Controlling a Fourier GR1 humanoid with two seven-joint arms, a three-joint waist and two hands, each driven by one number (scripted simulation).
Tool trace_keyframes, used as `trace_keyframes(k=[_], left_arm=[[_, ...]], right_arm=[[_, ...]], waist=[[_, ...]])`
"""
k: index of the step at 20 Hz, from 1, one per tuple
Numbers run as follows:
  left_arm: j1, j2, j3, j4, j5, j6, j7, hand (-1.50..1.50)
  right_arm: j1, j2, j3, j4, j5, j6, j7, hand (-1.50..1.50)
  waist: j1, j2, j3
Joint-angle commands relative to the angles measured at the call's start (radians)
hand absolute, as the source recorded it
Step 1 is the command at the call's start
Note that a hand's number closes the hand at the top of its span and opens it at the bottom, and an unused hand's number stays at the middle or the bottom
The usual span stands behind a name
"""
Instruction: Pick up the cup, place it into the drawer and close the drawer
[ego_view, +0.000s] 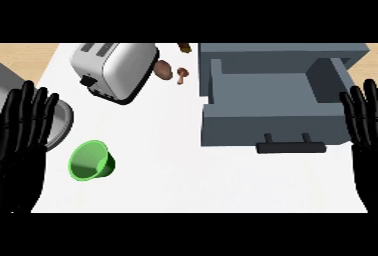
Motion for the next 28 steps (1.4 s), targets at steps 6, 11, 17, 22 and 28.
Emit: trace_keyframes(k=[6,11,17,22,28], left_arm=[[0.033,0.214,0.041,0.029,0.431,-0.481,-0.110,-1.50],[0.070,0.281,0.165,0.249,0.733,-0.557,0.053,-1.50],[-0.055,0.351,0.237,0.530,0.704,-0.688,0.019,-1.50],[-0.126,0.292,0.230,0.757,0.517,-0.758,-0.111,-1.50],[-0.139,0.271,0.237,0.911,0.344,-0.775,-0.233,-1.50]], right_arm=[[-0.012,0.010,0.007,-0.003,-0.031,0.021,-0.034,-1.50],[-0.070,-0.022,0.053,0.070,-0.057,0.076,0.109,-1.50],[-0.178,-0.014,0.037,0.184,-0.071,0.087,0.110,-1.50],[-0.242,-0.076,-0.052,0.254,-0.125,0.146,0.087,-1.50],[-0.219,-0.053,-0.037,0.235,-0.114,0.152,0.066,-1.50]], waist=[[0.019,0.009,0.000],[0.023,0.013,0.002],[0.014,0.010,0.003],[0.008,0.011,0.003],[0.011,0.009,0.003]])
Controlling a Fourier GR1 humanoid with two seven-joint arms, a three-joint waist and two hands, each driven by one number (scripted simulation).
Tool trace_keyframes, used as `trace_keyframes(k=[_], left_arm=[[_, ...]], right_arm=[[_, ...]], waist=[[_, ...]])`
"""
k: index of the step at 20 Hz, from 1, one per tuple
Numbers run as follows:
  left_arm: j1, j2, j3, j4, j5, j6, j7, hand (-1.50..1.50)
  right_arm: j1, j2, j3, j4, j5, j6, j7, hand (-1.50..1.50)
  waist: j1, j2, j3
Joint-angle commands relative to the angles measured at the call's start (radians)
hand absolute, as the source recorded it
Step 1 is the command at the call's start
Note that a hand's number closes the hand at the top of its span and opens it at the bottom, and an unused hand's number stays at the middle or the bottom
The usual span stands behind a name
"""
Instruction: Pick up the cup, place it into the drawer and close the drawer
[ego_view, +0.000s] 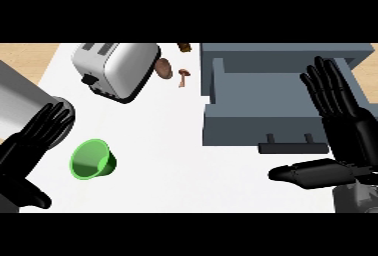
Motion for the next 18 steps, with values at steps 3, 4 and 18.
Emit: trace_keyframes(k=[3,4,18], left_arm=[[-0.153,0.028,0.027,0.345,-0.227,-0.004,-0.216,-1.50],[-0.089,0.001,0.001,0.334,-0.293,0.000,-0.300,-1.50],[-0.254,0.014,-0.087,0.866,-0.520,0.123,-0.715,-1.50]], right_arm=[[-0.003,0.002,-0.004,-0.015,0.020,-0.006,-0.010,-1.50],[0.001,-0.009,-0.026,0.033,0.008,0.016,-0.042,-1.50],[-0.135,-0.030,-0.061,0.079,-0.018,0.015,0.020,-1.50]], waist=[[-0.011,0.002,-0.001],[-0.004,0.001,0.000],[-0.015,0.007,-0.003]])
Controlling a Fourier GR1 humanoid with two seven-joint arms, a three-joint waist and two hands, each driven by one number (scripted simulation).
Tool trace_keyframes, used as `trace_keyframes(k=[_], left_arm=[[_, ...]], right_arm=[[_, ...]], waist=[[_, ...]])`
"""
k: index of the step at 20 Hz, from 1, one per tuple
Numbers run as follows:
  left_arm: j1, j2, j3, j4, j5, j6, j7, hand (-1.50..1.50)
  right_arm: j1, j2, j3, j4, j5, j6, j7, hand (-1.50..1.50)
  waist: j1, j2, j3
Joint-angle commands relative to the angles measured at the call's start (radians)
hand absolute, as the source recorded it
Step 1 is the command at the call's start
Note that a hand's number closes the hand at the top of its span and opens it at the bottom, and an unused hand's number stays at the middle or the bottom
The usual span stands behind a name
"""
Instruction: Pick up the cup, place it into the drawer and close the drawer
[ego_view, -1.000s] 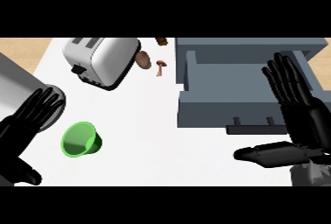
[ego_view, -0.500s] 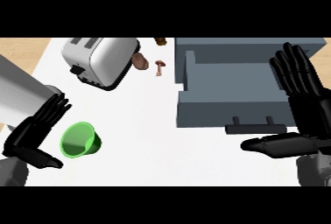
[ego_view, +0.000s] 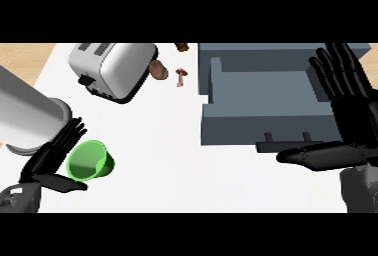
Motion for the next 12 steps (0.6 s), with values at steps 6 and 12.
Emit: trace_keyframes(k=[6,12], left_arm=[[-0.066,0.002,-0.019,0.211,-0.047,-0.064,-0.247,-1.50],[-0.100,-0.036,-0.030,0.269,-0.060,-0.021,-0.289,-1.50]], right_arm=[[-0.036,-0.040,-0.049,0.022,-0.044,0.026,0.029,-1.50],[0.039,0.015,0.032,-0.038,0.000,0.020,-0.008,-1.50]], waist=[[-0.009,0.004,-0.002],[-0.025,0.007,-0.004]])
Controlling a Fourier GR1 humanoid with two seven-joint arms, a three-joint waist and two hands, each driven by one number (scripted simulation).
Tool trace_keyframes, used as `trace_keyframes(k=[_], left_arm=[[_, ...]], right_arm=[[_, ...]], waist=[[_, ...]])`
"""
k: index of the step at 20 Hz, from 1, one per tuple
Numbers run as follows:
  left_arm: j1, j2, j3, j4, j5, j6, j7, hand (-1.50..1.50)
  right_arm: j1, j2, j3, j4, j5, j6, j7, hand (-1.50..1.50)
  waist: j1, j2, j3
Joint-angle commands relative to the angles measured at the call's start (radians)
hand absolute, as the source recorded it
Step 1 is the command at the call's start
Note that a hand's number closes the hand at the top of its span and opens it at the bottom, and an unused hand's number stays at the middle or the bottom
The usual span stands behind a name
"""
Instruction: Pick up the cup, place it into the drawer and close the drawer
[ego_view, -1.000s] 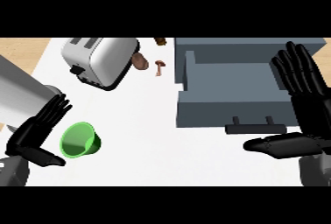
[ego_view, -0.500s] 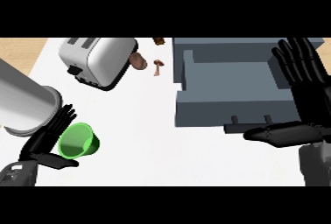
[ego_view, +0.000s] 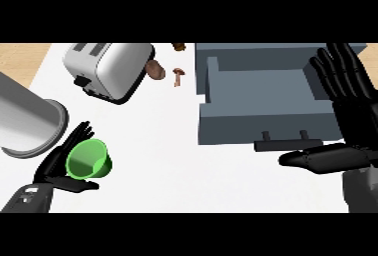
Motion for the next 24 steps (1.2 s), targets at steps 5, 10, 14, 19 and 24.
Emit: trace_keyframes(k=[5,10,14,19,24], left_arm=[[-0.024,-0.017,-0.023,0.056,-0.024,-0.098,-0.194,-1.50],[-0.023,-0.021,-0.039,0.080,-0.035,-0.121,-0.223,-1.50],[-0.040,-0.042,-0.048,0.100,-0.037,-0.142,-0.207,-1.50],[-0.070,-0.116,-0.058,0.080,-0.014,-0.207,-0.177,1.50],[-0.044,-0.102,-0.054,0.005,-0.016,-0.070,-0.309,1.50]], right_arm=[[-0.013,-0.014,-0.027,0.029,-0.022,0.017,-0.016,-1.50],[-0.040,-0.017,-0.021,0.025,-0.007,0.002,0.016,-1.50],[0.035,0.009,0.019,-0.007,0.024,0.007,-0.026,-1.50],[-0.002,-0.003,-0.006,0.014,-0.001,0.006,0.002,-1.50],[-0.030,-0.042,-0.039,0.021,-0.020,0.021,0.032,-1.50]], waist=[[0.006,0.001,0.000],[0.001,0.004,-0.002],[-0.005,0.003,-0.001],[-0.002,0.003,-0.001],[0.004,0.001,-0.001]])
